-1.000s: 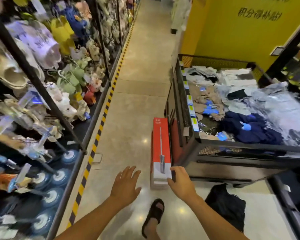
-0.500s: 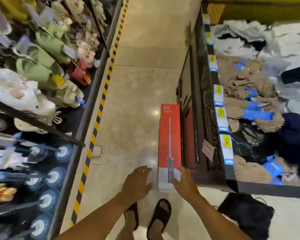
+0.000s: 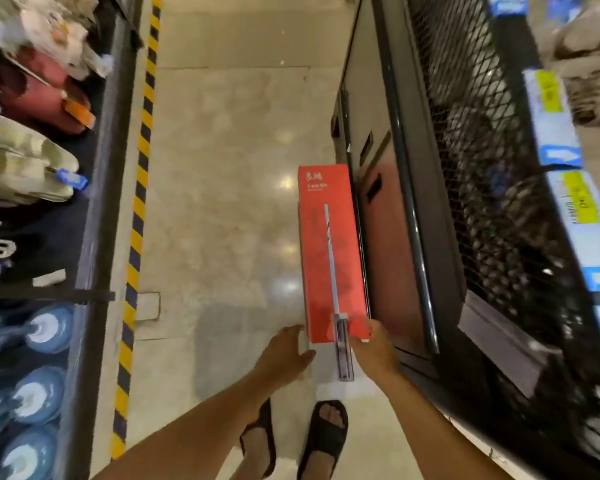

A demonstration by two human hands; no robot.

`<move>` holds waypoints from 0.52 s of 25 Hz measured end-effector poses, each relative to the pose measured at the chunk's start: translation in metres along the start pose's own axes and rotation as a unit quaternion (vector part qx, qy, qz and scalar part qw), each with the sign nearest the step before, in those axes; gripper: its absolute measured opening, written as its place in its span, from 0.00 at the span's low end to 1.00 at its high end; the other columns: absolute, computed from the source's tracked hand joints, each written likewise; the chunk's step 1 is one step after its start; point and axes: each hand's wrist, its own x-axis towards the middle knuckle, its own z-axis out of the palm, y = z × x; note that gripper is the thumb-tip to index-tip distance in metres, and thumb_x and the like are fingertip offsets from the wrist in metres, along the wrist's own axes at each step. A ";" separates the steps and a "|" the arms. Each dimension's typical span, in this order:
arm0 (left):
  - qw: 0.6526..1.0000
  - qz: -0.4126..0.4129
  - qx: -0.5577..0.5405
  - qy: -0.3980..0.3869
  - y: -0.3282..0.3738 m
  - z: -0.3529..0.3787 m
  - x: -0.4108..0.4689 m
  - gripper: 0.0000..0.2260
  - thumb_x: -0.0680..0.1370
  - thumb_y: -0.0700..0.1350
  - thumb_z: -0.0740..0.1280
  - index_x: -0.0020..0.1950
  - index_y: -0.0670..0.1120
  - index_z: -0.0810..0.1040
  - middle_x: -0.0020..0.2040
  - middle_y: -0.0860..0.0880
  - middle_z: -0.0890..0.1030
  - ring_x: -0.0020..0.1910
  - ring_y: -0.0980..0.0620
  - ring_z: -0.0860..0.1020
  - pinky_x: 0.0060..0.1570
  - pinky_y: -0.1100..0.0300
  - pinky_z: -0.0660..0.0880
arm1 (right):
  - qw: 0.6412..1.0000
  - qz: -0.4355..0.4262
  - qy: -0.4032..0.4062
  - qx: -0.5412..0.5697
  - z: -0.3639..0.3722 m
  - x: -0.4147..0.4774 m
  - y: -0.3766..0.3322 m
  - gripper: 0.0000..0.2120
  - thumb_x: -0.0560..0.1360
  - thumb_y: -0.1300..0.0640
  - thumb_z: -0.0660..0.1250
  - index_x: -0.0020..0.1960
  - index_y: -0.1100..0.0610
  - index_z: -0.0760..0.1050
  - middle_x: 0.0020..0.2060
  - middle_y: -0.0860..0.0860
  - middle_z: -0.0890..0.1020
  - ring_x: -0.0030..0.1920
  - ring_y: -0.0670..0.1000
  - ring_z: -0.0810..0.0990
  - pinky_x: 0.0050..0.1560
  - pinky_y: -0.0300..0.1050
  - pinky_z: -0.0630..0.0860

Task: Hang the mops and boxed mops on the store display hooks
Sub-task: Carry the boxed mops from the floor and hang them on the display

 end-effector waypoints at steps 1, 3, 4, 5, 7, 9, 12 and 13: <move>1.000 -0.018 -0.017 -0.002 0.000 0.001 0.018 0.29 0.82 0.57 0.68 0.80 0.50 0.64 0.79 0.48 0.70 0.76 0.48 0.71 0.72 0.53 0.70 | 1.000 0.009 0.004 0.008 0.005 0.011 0.002 0.12 0.78 0.50 0.71 0.61 0.48 0.76 0.54 0.50 0.81 0.54 0.55 0.82 0.46 0.45 0.75; 0.998 -0.042 -0.055 -0.001 0.001 0.003 0.051 0.32 0.81 0.59 0.68 0.81 0.46 0.64 0.79 0.46 0.70 0.75 0.46 0.72 0.70 0.53 0.71 | 1.000 0.014 0.001 0.017 0.015 0.032 0.011 0.13 0.75 0.46 0.71 0.58 0.48 0.76 0.50 0.50 0.81 0.49 0.55 0.82 0.41 0.44 0.75; 0.996 -0.054 -0.075 -0.001 0.006 0.001 0.061 0.31 0.82 0.58 0.67 0.80 0.44 0.64 0.78 0.45 0.71 0.75 0.45 0.73 0.69 0.53 0.71 | 1.000 0.021 0.002 0.021 0.018 0.038 0.015 0.14 0.73 0.45 0.71 0.55 0.48 0.76 0.48 0.50 0.81 0.47 0.54 0.82 0.41 0.44 0.75; 0.993 -0.071 -0.093 -0.007 0.007 0.004 0.080 0.30 0.83 0.56 0.66 0.80 0.42 0.65 0.78 0.44 0.72 0.75 0.43 0.73 0.68 0.54 0.71 | 0.999 0.038 0.009 0.034 0.022 0.048 0.019 0.13 0.73 0.46 0.72 0.55 0.48 0.75 0.47 0.49 0.81 0.47 0.54 0.81 0.42 0.45 0.76; 0.985 -0.094 -0.144 -0.013 0.007 0.014 0.116 0.25 0.85 0.54 0.64 0.76 0.39 0.70 0.74 0.43 0.75 0.71 0.41 0.76 0.66 0.54 0.73 | 0.997 0.063 0.029 0.047 0.026 0.067 0.024 0.13 0.77 0.50 0.73 0.59 0.48 0.75 0.50 0.50 0.81 0.48 0.52 0.81 0.46 0.44 0.75; 0.967 -0.115 -0.226 0.006 0.005 0.026 0.144 0.20 0.85 0.51 0.63 0.70 0.38 0.77 0.68 0.41 0.81 0.63 0.39 0.82 0.64 0.51 0.78 | 0.995 0.069 0.048 0.053 0.030 0.081 0.030 0.22 0.77 0.46 0.72 0.68 0.51 0.73 0.56 0.53 0.82 0.55 0.58 0.82 0.52 0.47 0.75; 0.947 -0.126 -0.294 0.023 -0.002 0.036 0.159 0.15 0.86 0.46 0.60 0.66 0.41 0.81 0.59 0.41 0.85 0.54 0.41 0.84 0.55 0.49 0.81 | 0.994 0.082 0.041 0.061 0.040 0.098 0.037 0.27 0.78 0.41 0.70 0.71 0.52 0.72 0.61 0.55 0.82 0.60 0.61 0.81 0.58 0.50 0.77; 0.938 -0.126 -0.321 0.025 -0.004 0.037 0.157 0.15 0.87 0.47 0.59 0.66 0.42 0.80 0.58 0.43 0.85 0.52 0.42 0.83 0.52 0.50 0.80 | 0.994 0.083 0.043 0.060 0.041 0.097 0.034 0.26 0.79 0.42 0.69 0.71 0.53 0.72 0.62 0.56 0.80 0.61 0.61 0.80 0.60 0.51 0.76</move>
